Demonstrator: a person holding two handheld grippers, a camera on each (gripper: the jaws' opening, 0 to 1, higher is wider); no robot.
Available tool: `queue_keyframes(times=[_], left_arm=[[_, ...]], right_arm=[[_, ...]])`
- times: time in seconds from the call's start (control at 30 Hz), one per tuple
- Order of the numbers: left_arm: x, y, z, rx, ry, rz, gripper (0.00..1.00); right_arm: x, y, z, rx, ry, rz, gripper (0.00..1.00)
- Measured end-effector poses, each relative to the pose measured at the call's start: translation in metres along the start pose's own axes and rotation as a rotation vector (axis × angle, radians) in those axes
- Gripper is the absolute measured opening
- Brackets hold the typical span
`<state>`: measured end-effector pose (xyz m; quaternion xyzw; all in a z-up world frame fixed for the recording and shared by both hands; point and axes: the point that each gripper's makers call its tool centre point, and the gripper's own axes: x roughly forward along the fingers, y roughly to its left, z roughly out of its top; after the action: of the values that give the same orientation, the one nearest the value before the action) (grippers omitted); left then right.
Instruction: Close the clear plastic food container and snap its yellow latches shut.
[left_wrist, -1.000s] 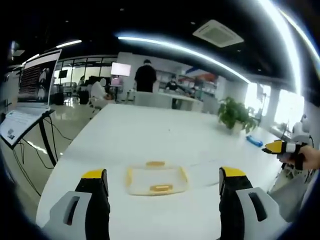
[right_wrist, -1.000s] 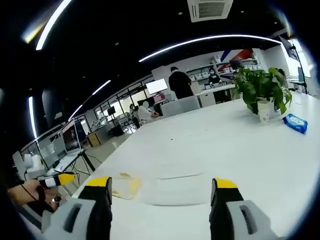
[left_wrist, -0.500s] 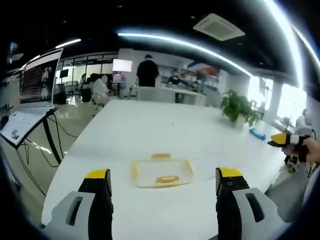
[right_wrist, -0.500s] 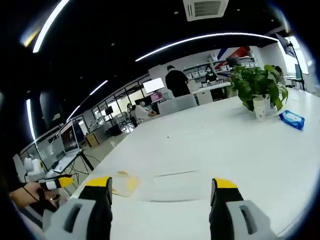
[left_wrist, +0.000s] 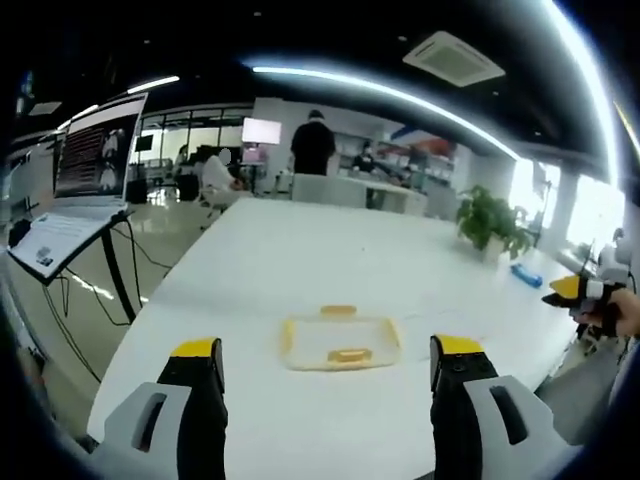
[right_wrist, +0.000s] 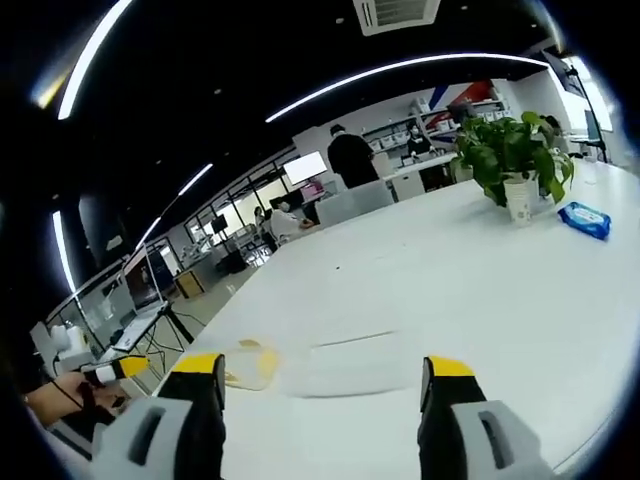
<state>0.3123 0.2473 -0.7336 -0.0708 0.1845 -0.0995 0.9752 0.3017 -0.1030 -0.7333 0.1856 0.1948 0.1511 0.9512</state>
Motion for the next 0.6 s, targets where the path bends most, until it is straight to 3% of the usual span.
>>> queue_keyframes(times=[0.6], left_arm=[[0.009, -0.015, -0.005, 0.013, 0.028, -0.050, 0.82]], right_arm=[[0.004, 0.002, -0.006, 0.038, 0.014, 0.004, 0.74]])
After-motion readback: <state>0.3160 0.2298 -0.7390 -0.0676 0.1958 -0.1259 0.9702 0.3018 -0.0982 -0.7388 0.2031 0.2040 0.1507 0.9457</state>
